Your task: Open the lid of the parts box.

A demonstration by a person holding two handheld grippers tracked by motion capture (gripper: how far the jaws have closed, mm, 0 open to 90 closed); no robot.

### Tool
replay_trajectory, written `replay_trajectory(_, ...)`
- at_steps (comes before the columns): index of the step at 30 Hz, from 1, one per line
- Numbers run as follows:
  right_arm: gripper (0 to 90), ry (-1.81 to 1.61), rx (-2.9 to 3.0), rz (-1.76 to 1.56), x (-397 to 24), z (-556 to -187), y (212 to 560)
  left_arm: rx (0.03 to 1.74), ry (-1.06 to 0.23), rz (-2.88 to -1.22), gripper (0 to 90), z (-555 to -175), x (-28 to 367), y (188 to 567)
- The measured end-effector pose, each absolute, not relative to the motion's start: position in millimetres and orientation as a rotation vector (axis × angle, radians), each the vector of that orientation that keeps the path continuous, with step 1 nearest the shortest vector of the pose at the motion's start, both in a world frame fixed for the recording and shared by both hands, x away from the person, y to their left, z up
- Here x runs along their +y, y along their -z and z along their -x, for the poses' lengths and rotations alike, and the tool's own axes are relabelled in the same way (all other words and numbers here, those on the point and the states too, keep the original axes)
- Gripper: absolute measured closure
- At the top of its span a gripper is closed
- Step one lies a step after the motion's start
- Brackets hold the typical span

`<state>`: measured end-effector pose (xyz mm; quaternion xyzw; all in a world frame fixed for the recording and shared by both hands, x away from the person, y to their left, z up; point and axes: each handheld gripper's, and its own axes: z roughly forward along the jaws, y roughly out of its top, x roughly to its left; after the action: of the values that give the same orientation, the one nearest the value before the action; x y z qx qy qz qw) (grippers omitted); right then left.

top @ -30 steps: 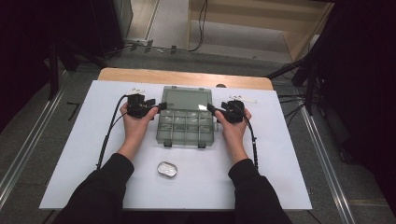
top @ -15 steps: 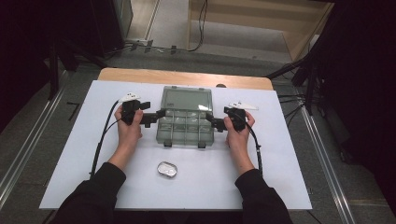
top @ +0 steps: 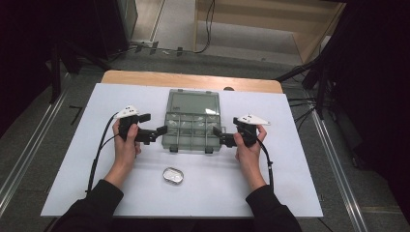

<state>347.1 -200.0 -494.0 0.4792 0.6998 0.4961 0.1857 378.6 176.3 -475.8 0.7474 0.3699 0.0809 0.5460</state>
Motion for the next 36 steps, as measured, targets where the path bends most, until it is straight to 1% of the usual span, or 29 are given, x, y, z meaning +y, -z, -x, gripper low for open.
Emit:
replay_trajectory(8, 0.0, -1.38, 1.978, -1.303, -200, -327, 494, 0.858, -0.246, -1.786, 0.0, -355, 190, 474)
replay_trajectory(12, 0.0, -1.396, 1.962, -1.296, -203, -317, 492, 0.853, -0.284, -1.827, 0.0, -345, 194, 474)
replay_trajectory(26, 0.0, -1.412, 2.021, -1.175, -197, -285, 484, 0.86, -0.302, -1.833, 0.0, -309, 222, 480)
replay_trajectory(36, 0.0, -1.423, 2.037, -1.155, -192, -282, 481, 0.87, -0.333, -1.84, 0.0, -285, 248, 481)
